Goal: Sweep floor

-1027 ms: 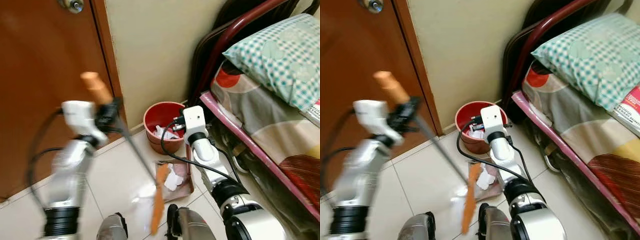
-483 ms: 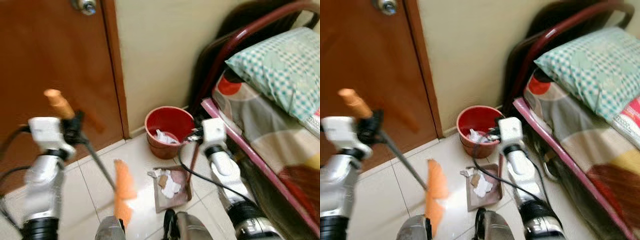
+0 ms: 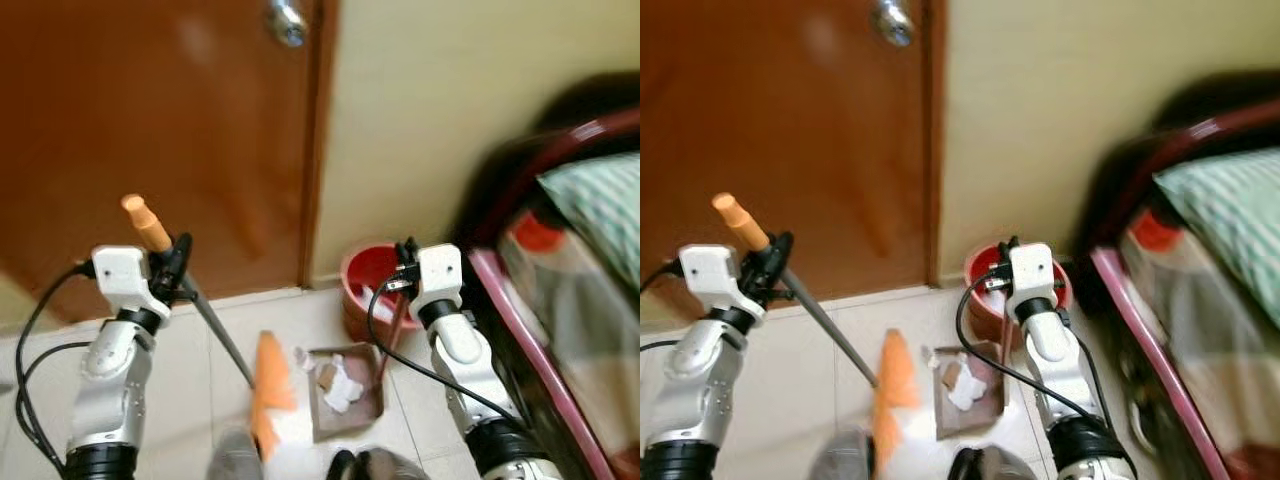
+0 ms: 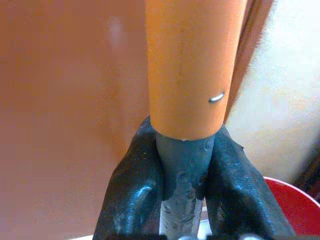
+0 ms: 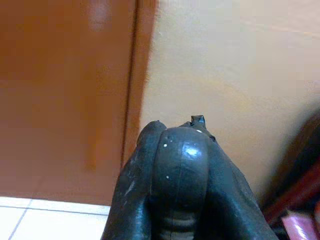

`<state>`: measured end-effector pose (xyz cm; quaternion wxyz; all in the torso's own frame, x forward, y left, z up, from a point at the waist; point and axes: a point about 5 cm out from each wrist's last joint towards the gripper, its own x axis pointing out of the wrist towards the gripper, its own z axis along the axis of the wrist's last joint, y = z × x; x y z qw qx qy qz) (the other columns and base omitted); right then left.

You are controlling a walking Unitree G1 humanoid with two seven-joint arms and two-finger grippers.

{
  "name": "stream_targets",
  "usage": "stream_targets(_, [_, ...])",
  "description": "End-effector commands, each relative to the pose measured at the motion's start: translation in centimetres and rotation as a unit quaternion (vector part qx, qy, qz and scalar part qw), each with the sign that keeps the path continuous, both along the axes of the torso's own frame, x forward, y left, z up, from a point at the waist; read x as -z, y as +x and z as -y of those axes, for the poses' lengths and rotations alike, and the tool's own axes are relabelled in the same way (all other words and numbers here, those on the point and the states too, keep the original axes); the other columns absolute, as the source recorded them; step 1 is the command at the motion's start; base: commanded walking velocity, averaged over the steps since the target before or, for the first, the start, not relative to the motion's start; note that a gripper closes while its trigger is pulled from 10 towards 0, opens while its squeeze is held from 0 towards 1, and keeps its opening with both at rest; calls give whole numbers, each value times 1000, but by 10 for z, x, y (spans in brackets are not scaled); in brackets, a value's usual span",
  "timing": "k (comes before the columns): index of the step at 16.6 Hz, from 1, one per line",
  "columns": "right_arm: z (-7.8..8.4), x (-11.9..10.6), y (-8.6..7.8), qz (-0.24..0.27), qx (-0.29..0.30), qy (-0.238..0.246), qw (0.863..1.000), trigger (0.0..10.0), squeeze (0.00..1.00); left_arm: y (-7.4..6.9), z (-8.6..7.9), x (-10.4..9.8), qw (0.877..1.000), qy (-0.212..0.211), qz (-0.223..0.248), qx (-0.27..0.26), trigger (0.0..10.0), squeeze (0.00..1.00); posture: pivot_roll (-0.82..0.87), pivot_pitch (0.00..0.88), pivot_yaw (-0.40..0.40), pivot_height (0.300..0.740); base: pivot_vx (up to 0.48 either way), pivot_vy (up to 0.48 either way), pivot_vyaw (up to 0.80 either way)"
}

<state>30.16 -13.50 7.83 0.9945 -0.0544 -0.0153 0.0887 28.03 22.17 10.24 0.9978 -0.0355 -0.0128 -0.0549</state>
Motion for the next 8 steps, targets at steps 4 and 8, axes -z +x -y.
stream_targets(4, [0,-3,-3,-2,-8,-7,1000,10000,0,-1,-4,4,1000,6,-9,-2,10000,0,48,66,-51,740,0,-65,745])
stream_targets(8, [6,-3,-2,-11,5,-3,1000,10000,0,-3,-8,12,999,17,-26,-6,10000,0,38,67,-46,740,0,0,0])
